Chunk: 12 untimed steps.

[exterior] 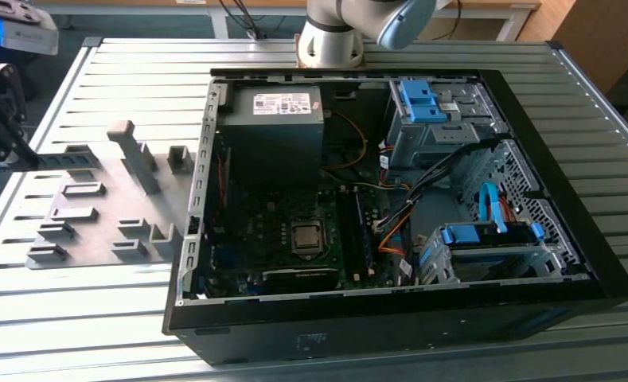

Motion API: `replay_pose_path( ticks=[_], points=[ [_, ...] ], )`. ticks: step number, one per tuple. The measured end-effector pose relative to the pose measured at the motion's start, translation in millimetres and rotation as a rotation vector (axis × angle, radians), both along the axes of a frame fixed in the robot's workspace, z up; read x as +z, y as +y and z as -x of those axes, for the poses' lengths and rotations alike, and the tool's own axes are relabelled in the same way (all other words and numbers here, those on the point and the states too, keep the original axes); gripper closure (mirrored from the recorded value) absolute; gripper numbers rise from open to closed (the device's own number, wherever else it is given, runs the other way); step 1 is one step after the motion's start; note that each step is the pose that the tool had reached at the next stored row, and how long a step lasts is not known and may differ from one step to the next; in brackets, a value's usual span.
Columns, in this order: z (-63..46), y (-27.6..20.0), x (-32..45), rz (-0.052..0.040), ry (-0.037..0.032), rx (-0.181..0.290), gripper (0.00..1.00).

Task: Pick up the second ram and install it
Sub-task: 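Pick up the second ram and move it above second insertion slot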

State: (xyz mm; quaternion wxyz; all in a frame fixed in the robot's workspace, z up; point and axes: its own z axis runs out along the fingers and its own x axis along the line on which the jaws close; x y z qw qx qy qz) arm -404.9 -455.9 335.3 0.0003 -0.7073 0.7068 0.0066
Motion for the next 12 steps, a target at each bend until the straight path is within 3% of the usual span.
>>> replay_pose_path(
  ticks=[12],
  points=[
    [0.0, 0.0, 28.2, 0.0, 0.0, 0.0, 0.86]
  ],
)
